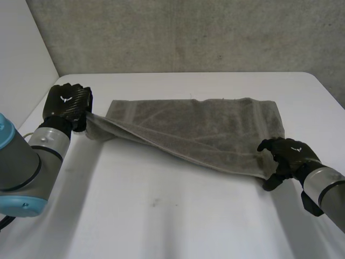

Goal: Fold the laundry

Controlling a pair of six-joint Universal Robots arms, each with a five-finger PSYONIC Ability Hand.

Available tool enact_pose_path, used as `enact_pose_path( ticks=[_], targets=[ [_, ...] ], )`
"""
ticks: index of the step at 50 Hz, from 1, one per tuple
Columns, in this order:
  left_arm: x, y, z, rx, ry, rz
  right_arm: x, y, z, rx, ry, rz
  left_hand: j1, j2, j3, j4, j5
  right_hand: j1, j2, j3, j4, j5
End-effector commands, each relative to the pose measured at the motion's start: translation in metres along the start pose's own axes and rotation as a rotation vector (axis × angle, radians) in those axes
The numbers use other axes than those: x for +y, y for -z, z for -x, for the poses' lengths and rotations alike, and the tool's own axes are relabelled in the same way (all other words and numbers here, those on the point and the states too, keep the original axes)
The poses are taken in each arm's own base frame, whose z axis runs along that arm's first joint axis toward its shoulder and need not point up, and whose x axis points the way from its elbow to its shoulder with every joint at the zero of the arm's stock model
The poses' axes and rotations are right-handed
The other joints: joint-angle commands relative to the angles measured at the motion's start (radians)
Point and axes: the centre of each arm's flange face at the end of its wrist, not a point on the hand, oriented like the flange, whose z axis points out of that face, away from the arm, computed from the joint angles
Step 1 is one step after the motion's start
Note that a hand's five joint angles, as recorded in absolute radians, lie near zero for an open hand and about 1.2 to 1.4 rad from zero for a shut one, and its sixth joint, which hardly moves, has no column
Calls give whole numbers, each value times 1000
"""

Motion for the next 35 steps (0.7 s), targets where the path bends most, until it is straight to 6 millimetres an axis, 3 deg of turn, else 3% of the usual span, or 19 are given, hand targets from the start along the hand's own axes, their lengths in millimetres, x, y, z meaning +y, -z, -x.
enact_pose_path(
  ticks=[1, 10, 18, 24, 26, 30, 31, 32, 33, 34, 35],
  targets=[
    [0, 0, 0, 1, 1, 1, 16, -12, 1, -7, -31, 0, 191, 178, 179, 178, 179, 70, 14, 32, 46, 63],
    [1, 1, -1, 2, 1, 4, 22, -36, -11, 89, 8, -34, 191, 178, 179, 178, 179, 296, 240, 258, 272, 289],
    [2, 0, 3, -10, 1, 8, 18, -34, -33, 249, 63, -32, 191, 178, 179, 178, 179, 511, 454, 472, 486, 504],
    [1, 3, 2, -7, 1, 13, 15, -29, -44, 288, 50, -22, 191, 178, 179, 178, 179, 435, 378, 396, 410, 428],
    [-2, 5, 1, -2, 1, 7, 15, -25, -45, 291, 33, 1, 191, 178, 179, 178, 179, 271, 215, 233, 247, 264],
    [-4, 8, -1, 4, 0, 5, 18, -22, -47, 285, 13, 49, 191, 178, 179, 178, 179, 302, 246, 264, 278, 296],
    [-6, 9, -1, 4, 0, 0, 19, -21, -48, 273, 8, 63, 191, 178, 179, 178, 179, 468, 412, 430, 444, 461],
    [-6, 9, -1, 4, 0, 0, 19, -21, -48, 261, 4, 67, 191, 178, 179, 178, 179, 778, 722, 740, 754, 771],
    [-7, 10, -1, 4, 0, -5, 19, -21, -48, 261, 4, 67, 191, 178, 179, 178, 179, 781, 725, 743, 757, 774],
    [-9, 10, -1, 5, -2, -7, 18, -22, -48, 244, 2, 62, 191, 178, 179, 178, 179, 1056, 1000, 1018, 1032, 1049],
    [-9, 10, -1, 5, -2, -7, 18, -22, -48, 244, 2, 62, 191, 178, 179, 178, 179, 1059, 1003, 1021, 1035, 1052]
  ],
)
